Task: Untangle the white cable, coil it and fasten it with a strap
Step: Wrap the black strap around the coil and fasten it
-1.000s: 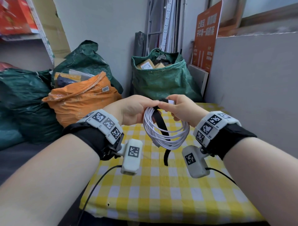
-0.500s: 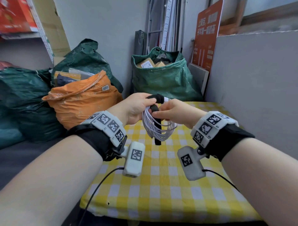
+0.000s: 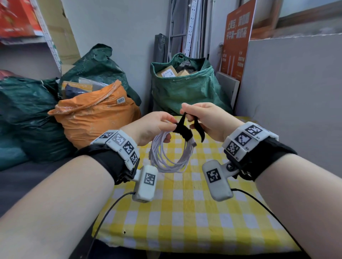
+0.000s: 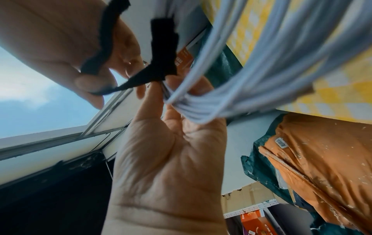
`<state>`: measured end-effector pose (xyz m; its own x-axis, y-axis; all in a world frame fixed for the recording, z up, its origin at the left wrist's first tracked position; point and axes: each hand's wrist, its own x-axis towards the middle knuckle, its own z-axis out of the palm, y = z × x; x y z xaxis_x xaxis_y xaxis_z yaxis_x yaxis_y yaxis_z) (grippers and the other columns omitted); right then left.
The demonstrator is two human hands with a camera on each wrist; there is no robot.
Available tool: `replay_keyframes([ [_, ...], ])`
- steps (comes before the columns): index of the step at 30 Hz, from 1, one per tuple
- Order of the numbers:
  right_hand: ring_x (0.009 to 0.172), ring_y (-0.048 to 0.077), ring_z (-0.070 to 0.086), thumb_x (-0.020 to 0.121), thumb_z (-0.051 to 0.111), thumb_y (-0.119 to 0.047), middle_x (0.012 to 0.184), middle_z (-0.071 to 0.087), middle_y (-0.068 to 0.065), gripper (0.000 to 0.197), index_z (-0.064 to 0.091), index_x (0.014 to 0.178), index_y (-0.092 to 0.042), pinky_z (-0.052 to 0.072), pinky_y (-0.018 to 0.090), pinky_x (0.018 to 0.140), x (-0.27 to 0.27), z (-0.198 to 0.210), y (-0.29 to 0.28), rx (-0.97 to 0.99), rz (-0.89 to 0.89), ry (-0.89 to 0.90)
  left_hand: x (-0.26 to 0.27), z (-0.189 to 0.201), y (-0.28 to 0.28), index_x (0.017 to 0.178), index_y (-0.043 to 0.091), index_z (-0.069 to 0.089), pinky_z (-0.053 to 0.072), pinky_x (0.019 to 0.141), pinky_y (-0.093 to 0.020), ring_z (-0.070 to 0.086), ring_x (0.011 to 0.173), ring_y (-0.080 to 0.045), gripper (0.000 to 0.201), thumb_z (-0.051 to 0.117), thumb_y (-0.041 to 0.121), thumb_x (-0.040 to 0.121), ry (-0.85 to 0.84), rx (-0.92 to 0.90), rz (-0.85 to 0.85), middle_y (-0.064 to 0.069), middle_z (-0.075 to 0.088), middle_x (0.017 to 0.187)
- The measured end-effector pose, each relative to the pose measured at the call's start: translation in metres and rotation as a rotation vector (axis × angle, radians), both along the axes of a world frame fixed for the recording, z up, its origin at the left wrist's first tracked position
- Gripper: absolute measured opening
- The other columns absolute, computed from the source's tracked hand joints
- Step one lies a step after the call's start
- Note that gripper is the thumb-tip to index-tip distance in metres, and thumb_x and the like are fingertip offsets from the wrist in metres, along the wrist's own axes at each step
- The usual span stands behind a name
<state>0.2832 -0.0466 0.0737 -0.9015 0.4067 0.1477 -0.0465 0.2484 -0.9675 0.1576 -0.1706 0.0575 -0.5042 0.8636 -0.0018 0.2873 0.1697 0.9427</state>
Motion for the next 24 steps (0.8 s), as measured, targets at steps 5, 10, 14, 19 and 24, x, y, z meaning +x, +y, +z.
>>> replay_keyframes([
  [5, 0.077, 0.02, 0.06, 0.095, 0.054, -0.031, 0.095, 0.068, 0.012, 0.029, 0.072, 0.079, -0.015, 0.046, 0.023, 0.068, 0.003, 0.001, 0.0, -0.046, -0.026, 0.03, 0.002, -0.004, 0.002, 0.101, 0.013, 0.066, 0.043, 0.047, -0.023, 0.045, 0.048, -0.009, 0.029, 0.063, 0.039, 0.088, 0.123, -0.059, -0.038, -0.001, 0.059, 0.072],
  [10, 0.092, 0.018, 0.054, 0.094, 0.052, -0.041, 0.109, 0.071, 0.004, 0.033, 0.075, 0.093, -0.018, 0.042, 0.033, 0.085, -0.004, -0.004, 0.009, -0.094, -0.143, -0.048, 0.008, -0.003, 0.005, 0.079, 0.012, 0.053, 0.032, 0.042, -0.018, 0.037, 0.043, -0.006, 0.025, 0.046, 0.027, 0.099, 0.094, 0.107, -0.087, -0.001, 0.039, 0.06],
  [14, 0.087, 0.018, 0.059, 0.095, 0.046, -0.049, 0.094, 0.07, 0.001, 0.043, 0.07, 0.095, -0.013, 0.044, 0.032, 0.074, -0.002, -0.004, 0.006, -0.189, -0.128, -0.124, 0.011, 0.001, 0.003, 0.095, 0.014, 0.048, 0.032, 0.044, -0.019, 0.036, 0.045, -0.006, 0.009, 0.052, 0.021, 0.096, 0.037, 0.18, -0.076, 0.003, 0.046, 0.065],
  [19, 0.076, 0.015, 0.058, 0.095, 0.034, -0.057, 0.087, 0.07, 0.001, 0.063, 0.069, 0.107, -0.006, 0.04, 0.031, 0.068, 0.0, -0.002, 0.006, -0.171, 0.012, -0.258, 0.006, 0.001, 0.004, 0.1, 0.017, 0.057, 0.036, 0.046, -0.02, 0.049, 0.06, -0.014, 0.036, 0.07, 0.001, 0.071, 0.165, 0.131, -0.049, -0.005, 0.062, 0.08],
  [24, 0.072, 0.016, 0.057, 0.088, 0.046, -0.062, 0.079, 0.065, 0.0, 0.057, 0.067, 0.102, -0.011, 0.043, 0.028, 0.068, 0.002, -0.007, 0.007, -0.097, 0.026, -0.31, 0.005, -0.001, 0.005, 0.089, 0.014, 0.065, 0.035, 0.046, -0.015, 0.047, 0.047, 0.0, 0.019, 0.063, -0.003, 0.083, 0.189, 0.146, 0.014, 0.009, 0.058, 0.06],
])
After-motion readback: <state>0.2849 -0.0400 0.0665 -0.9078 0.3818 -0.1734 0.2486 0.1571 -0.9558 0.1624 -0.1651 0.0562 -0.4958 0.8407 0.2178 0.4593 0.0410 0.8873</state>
